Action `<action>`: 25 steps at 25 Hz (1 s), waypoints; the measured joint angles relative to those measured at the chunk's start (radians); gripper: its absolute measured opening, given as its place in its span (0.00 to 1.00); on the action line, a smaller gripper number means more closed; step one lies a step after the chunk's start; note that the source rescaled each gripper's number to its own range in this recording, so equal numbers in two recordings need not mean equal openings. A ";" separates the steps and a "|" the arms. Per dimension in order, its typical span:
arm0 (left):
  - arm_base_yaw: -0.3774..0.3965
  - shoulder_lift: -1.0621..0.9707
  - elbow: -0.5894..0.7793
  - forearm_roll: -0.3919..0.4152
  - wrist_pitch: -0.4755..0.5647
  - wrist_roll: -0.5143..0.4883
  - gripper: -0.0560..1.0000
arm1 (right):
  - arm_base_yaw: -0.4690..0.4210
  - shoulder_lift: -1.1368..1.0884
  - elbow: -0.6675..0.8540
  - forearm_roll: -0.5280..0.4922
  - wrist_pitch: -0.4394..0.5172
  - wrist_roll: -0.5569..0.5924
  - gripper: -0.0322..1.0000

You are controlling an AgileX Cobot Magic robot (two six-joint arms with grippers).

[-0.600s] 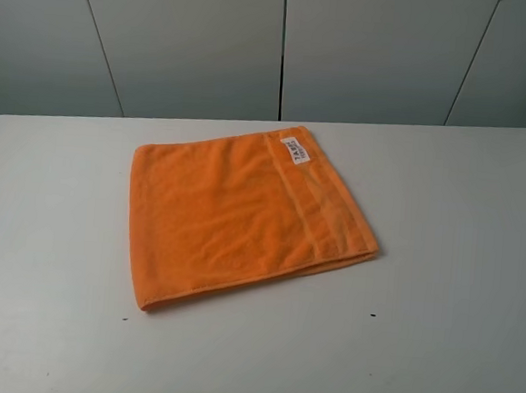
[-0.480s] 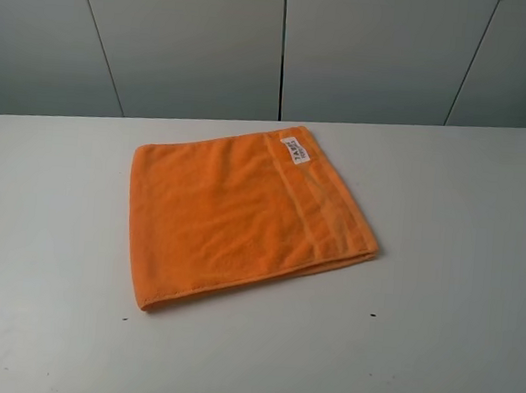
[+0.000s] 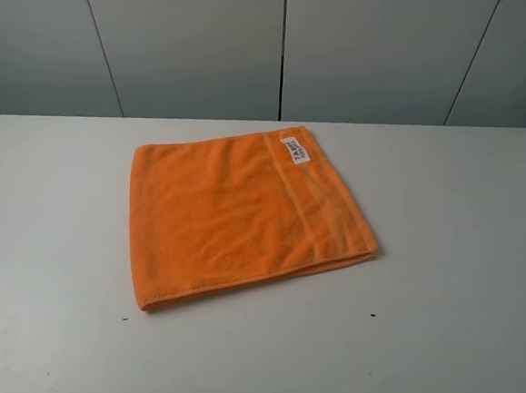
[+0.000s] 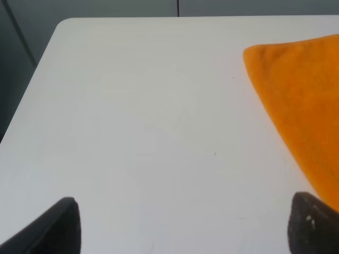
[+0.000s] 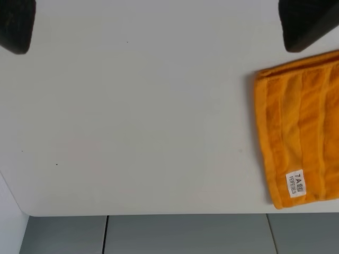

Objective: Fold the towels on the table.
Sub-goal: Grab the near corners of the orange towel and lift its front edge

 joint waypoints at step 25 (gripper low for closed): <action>-0.002 0.000 0.000 0.000 0.000 0.000 1.00 | 0.000 0.000 0.000 -0.005 0.000 0.000 1.00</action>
